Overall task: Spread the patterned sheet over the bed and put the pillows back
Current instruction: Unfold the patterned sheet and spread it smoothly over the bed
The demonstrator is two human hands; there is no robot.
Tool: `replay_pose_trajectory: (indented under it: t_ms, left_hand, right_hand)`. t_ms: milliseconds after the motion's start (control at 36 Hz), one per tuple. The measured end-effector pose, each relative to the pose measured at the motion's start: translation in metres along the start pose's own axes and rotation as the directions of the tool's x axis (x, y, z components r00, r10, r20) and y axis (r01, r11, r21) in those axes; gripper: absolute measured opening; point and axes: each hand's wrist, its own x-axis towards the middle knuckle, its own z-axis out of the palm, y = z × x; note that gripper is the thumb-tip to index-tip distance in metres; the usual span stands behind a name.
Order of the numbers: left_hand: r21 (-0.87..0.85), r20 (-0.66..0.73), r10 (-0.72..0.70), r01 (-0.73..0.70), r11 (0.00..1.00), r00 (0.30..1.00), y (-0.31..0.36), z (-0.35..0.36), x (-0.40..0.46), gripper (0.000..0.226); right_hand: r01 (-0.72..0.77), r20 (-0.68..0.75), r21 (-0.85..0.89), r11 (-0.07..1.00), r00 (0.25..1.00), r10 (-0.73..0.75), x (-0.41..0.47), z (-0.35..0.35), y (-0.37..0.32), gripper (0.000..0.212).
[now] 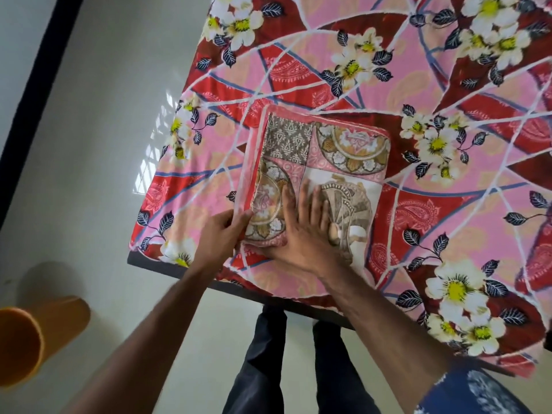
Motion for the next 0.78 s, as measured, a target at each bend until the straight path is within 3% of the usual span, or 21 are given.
replay_pose_trajectory:
  t_ms: [167,250,306,389,472,556,611,639,694,778]
  left_hand:
    - [-0.239,0.022,0.133,-0.124,0.963,0.991,0.023,0.012,-0.007,0.022]
    - [-0.234,0.057,0.293,-0.273,0.933,0.954,0.049,0.031,-0.017,0.028]
    - [-0.173,0.124,0.402,-0.379,0.909,0.907,0.068,0.046,-0.023,0.029]
    - [-0.081,0.266,0.509,-0.507,0.858,0.819,0.097,0.072,-0.03,0.027]
    - [0.037,0.439,0.604,-0.685,0.727,0.665,0.126,0.104,-0.042,0.027]
    - [0.084,0.453,0.724,-0.833,0.547,0.521,0.147,0.143,-0.06,0.023]
    - [0.17,0.388,0.784,-0.873,0.456,0.485,0.147,0.169,-0.063,0.022]
    - [0.224,0.358,0.799,-0.875,0.428,0.483,0.144,0.181,-0.062,0.023]
    - [0.36,0.383,0.755,-0.839,0.409,0.532,0.127,0.203,-0.05,0.033]
    - [0.638,0.54,0.485,-0.71,0.297,0.688,0.084,0.231,-0.032,0.059]
  right_hand:
    - [0.071,-0.194,-0.034,0.997,0.978,-0.076,-0.014,0.0,0.004,0.111]
    - [0.192,-0.311,0.167,0.967,0.941,-0.133,-0.021,-0.011,0.014,0.088]
    - [0.263,-0.409,0.463,0.846,0.91,-0.059,-0.03,-0.027,0.025,0.064]
    - [0.203,-0.393,0.743,0.638,0.903,0.171,-0.054,-0.051,0.046,0.038]
    - [0.185,-0.295,0.94,0.287,0.864,0.408,-0.085,-0.067,0.074,0.008]
    - [0.255,-0.302,0.953,0.163,0.766,0.568,-0.118,-0.08,0.115,0.026]
    - [0.28,-0.288,0.952,0.123,0.684,0.671,-0.14,-0.085,0.146,0.02]
    - [0.288,-0.27,0.952,0.102,0.636,0.723,-0.151,-0.084,0.162,0.014]
    - [0.298,-0.201,0.954,0.041,0.529,0.825,-0.171,-0.083,0.191,0.022]
    - [0.235,-0.073,0.971,-0.034,0.434,0.898,-0.196,-0.075,0.231,0.027]
